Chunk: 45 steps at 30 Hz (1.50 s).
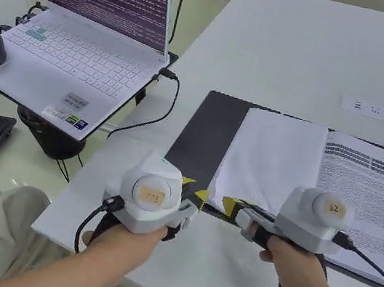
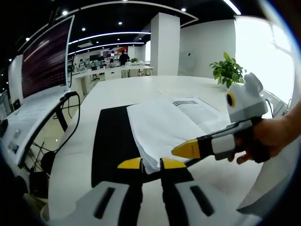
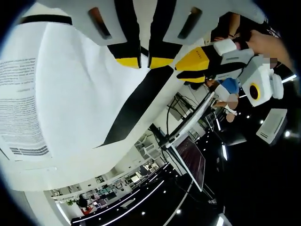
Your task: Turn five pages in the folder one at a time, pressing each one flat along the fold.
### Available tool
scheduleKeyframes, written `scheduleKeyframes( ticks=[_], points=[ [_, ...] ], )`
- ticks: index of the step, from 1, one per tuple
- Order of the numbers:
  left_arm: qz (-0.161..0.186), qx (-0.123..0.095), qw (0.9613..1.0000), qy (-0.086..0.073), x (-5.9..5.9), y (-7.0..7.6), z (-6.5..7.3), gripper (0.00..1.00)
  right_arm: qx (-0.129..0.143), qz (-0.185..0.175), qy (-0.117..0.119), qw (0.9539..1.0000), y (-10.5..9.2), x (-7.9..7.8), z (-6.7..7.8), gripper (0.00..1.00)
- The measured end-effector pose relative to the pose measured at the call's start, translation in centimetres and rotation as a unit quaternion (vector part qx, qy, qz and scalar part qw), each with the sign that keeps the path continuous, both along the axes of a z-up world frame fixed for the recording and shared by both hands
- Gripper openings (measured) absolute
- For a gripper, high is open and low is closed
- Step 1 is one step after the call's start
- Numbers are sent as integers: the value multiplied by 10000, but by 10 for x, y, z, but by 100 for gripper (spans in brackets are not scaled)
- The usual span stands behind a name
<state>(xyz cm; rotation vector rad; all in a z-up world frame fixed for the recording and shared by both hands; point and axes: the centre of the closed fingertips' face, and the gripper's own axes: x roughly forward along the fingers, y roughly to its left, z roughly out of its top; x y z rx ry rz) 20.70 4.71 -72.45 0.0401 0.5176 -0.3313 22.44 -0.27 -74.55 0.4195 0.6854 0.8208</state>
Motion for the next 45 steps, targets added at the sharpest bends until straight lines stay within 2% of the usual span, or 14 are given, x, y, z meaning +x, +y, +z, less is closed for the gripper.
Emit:
scheduleKeyframes(
  ticks=[4, 8, 14, 18, 23, 25, 27, 29, 32, 36, 37, 39, 42, 45],
  points=[
    [-323, 119, 9993, 120, 13, -22, -16, 13, 78, -292, -13, 9995, -29, 18, 9, 4],
    [-410, 224, 9986, 267, 22, -34, -32, 13, 101, -499, 77, 9987, -55, 35, 8, 3],
    [-286, 360, 9975, 529, 24, -32, -55, 13, 89, -653, 236, 9975, -81, 57, 1, 2],
    [-283, 567, 9954, 716, 19, -27, -67, 13, 134, -713, 524, 9960, -90, 70, -8, 0],
    [-145, 525, 9973, 493, 16, -25, -66, 15, 275, -905, 782, 9924, -94, 86, -13, 0],
    [-118, 512, 9975, 473, 17, -24, -65, 15, 521, -1127, 1108, 9861, -93, 91, -12, 0],
    [-123, 559, 9974, 436, 17, -25, -64, 16, 648, -1216, 1224, 9829, -94, 95, -12, 0],
    [-137, 572, 9974, 415, 17, -24, -64, 16, 909, -1362, 1514, 9748, -94, 103, -13, 0],
    [-129, 571, 9976, 383, 17, -24, -64, 16, 903, -1590, 1623, 9696, -101, 112, -19, 0],
    [-95, 564, 9977, 360, 17, -23, -64, 17, 1443, -1831, 2178, 9477, -100, 122, -19, 0],
    [-97, 574, 9977, 353, 17, -23, -64, 17, 1496, -1859, 2206, 9457, -99, 125, -19, 0],
    [-83, 563, 9978, 345, 17, -23, -65, 17, 1700, -2017, 2331, 9360, -98, 134, -17, 0],
    [-111, 585, 9977, 334, 18, -22, -66, 17, 1835, -2153, 2435, 9277, -98, 147, -18, 0],
    [-89, 576, 9978, 308, 19, -19, -66, 19, 1874, -2210, 2460, 9249, -98, 160, -20, 0]
  ],
)
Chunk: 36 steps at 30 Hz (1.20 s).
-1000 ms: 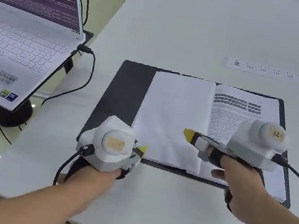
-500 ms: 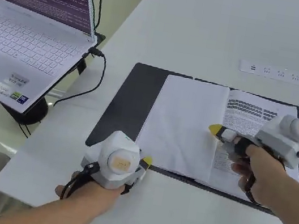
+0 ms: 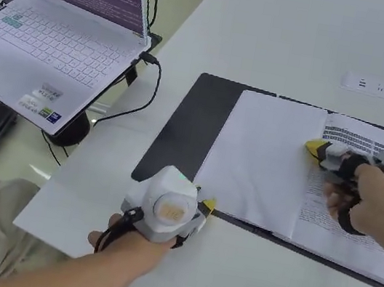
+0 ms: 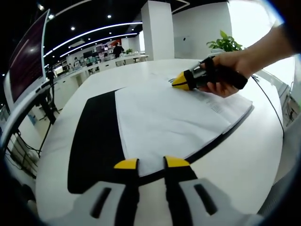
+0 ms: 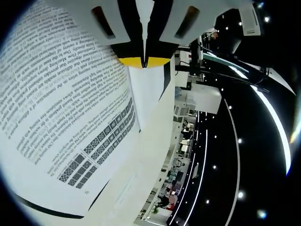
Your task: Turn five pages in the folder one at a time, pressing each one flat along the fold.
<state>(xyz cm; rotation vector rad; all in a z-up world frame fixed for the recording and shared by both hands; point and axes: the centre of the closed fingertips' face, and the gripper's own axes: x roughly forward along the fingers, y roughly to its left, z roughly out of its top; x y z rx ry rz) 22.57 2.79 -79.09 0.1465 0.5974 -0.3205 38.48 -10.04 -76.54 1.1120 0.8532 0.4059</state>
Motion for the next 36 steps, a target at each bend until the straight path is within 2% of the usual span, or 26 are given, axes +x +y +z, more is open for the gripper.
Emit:
scheduleKeyframes(
  ticks=[7, 12, 19, 22, 25, 29, 36],
  points=[
    [40, -64, 10000, -22, 0, 1, 0, 20, 7, -182, 63, 9998, 1, 32, 0, 0],
    [56, -66, 9999, -58, 0, 0, 0, 20, 198, -593, 215, 9978, -5, 53, -5, 0],
    [66, -60, 9999, -74, 0, 0, -1, 20, 372, -1089, 205, 9931, -9, 82, -4, 0],
    [71, -58, 9999, -79, 0, 0, -1, 20, 343, -1195, 161, 9921, -11, 90, -3, 0],
    [71, -65, 9999, -76, 0, 0, -1, 20, 387, -1219, 218, 9915, -11, 91, -4, 0],
    [70, -64, 9999, -69, 0, 0, 0, 20, 389, -1072, 204, 9933, -9, 86, -3, 0],
    [83, -70, 9999, -70, 0, 0, 0, 20, 531, -602, 267, 9964, -8, 57, -2, 0]
  ],
)
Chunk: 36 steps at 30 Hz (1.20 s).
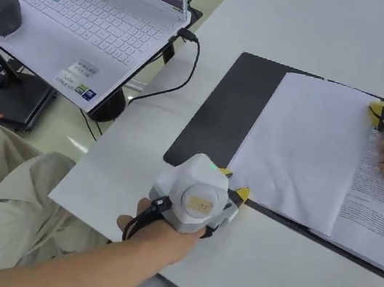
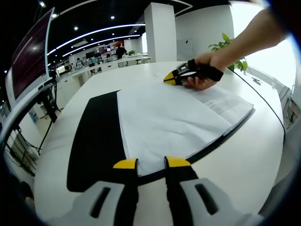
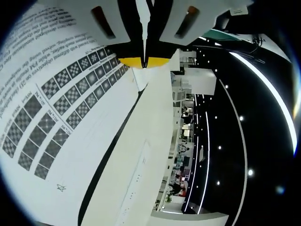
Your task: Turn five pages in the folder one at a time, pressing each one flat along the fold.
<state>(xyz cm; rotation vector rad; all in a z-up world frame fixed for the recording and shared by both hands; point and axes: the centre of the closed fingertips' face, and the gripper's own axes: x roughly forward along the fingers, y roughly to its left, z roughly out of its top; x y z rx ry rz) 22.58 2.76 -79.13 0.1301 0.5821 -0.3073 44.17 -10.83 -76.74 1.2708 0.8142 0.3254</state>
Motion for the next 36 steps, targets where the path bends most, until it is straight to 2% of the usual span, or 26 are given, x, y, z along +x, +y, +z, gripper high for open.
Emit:
scheduleKeyframes(
  ticks=[11, 19, 21, 23, 25, 29, 36],
  points=[
    [-21, 5, 10000, 12, 0, 0, 0, 20, 161, 590, 156, 9980, 4, -44, 1, 0],
    [-27, 3, 10000, -1, -1, 0, 1, 20, 206, 1023, 259, 9942, 10, -75, 2, 0],
    [-15, -14, 10000, 4, -1, 0, 1, 20, 224, 1118, 264, 9931, 11, -84, 3, 0],
    [-34, 0, 10000, 0, -1, 0, 1, 20, 242, 1401, 319, 9893, 15, -97, 2, 0],
    [-35, -6, 10000, -6, 0, 0, 1, 20, 200, 1522, 296, 9877, 17, -106, 2, 0],
    [-43, -3, 10000, -9, 0, 0, 1, 20, 213, 1575, 348, 9867, 18, -122, 0, 0],
    [-83, 2, 10000, -14, -1, -1, 1, 20, 194, 1862, 425, 9814, 20, -159, -4, 0]
  ],
)
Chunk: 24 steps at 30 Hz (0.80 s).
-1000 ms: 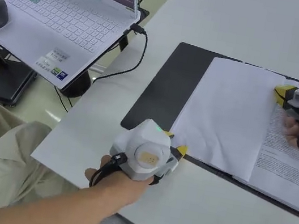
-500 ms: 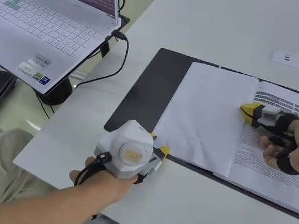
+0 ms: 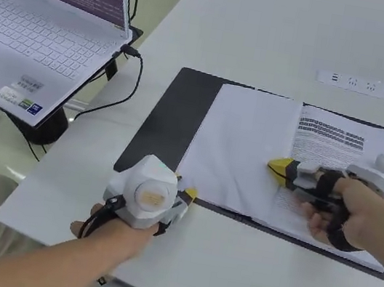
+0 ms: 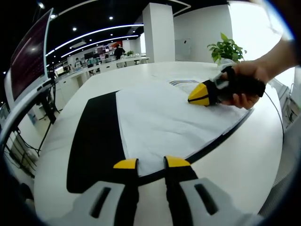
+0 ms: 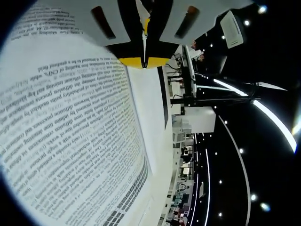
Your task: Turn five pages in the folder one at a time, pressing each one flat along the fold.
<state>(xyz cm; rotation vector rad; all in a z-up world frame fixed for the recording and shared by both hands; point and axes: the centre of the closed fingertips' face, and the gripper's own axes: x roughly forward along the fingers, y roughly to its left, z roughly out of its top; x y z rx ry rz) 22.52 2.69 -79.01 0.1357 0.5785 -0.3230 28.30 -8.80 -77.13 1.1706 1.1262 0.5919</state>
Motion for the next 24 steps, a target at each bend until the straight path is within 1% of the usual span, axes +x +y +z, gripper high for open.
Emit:
scheduleKeyframes(
  ticks=[3, 5, 6, 11, 13, 17, 24],
  points=[
    [-5, -4, 10000, -3, 0, 0, 0, 20, -6, 111, 55, 9999, 0, -17, -1, 0],
    [-7, 0, 10000, -2, 0, 0, 1, 20, 8, 118, 94, 9999, 0, -28, -2, 0],
    [-5, -2, 10000, -3, 0, 0, 1, 20, 25, 155, 116, 9998, 0, -36, -3, 0],
    [-4, -6, 10000, -8, -1, 0, 1, 20, 134, 108, 218, 9996, 0, -60, -5, 0],
    [-8, -6, 10000, -2, -1, 0, 1, 20, 188, 69, 255, 9995, -1, -65, -7, 0],
    [-22, 10, 10000, 17, -1, -1, 2, 20, 242, 5, 290, 9993, -8, -65, -13, 0],
    [-31, 15, 10000, 34, -1, -1, 2, 20, 267, -76, 332, 9991, -11, -73, -16, 0]
  ],
)
